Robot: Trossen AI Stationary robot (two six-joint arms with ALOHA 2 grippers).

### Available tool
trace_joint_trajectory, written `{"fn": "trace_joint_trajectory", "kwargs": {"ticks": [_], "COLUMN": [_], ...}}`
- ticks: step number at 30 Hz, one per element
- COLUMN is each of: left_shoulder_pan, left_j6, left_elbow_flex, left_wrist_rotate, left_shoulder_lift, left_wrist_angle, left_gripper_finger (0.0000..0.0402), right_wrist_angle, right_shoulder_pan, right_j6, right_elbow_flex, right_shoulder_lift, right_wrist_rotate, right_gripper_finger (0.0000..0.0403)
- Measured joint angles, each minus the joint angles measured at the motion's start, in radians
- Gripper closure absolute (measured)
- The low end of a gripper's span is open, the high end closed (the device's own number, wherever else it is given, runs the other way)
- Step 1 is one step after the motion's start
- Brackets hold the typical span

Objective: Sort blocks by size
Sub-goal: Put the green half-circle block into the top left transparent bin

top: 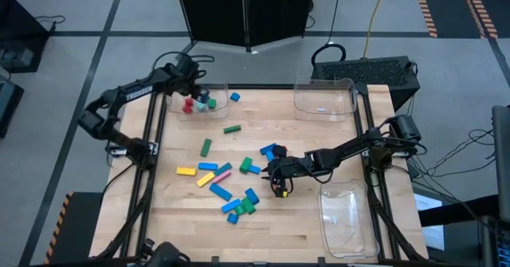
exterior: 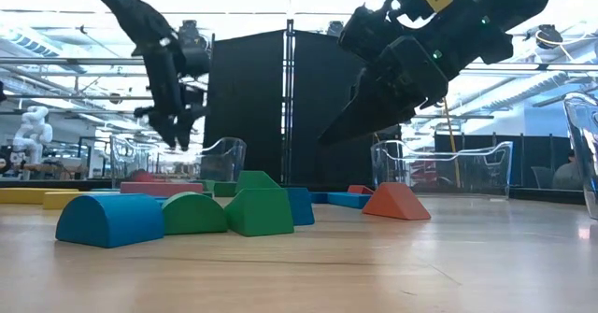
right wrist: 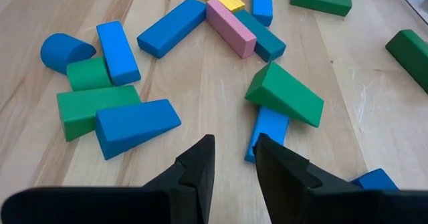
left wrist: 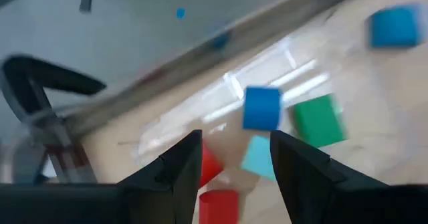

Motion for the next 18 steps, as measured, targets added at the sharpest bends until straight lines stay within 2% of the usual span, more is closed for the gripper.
{"fn": "trace_joint_trajectory", "kwargs": {"ticks": [9, 18], "left_shoulder_pan": [-0.154, -0.471], "left_j6": [-0.045, -0.087], "left_elbow_flex": [0.014, 0.009], "left_wrist_rotate": [0.005, 0.008], "left_shoulder_lift": [-0.181, -0.206], "left_wrist_angle": [-0.061, -0.054], "left_gripper_finger": [0.0224, 0.0223], "right_wrist_angle": [-0.001, -0.009], "right_shoulder_pan": [0.0, 0.0], "right_j6": [0.0, 0.017], "right_elbow_flex": [0.0, 0.0], "right_shoulder_lift": [0.0, 0.0], "right_wrist_rotate": [0.0, 0.0], "right_gripper_finger": [0.0303, 0.0303]}}
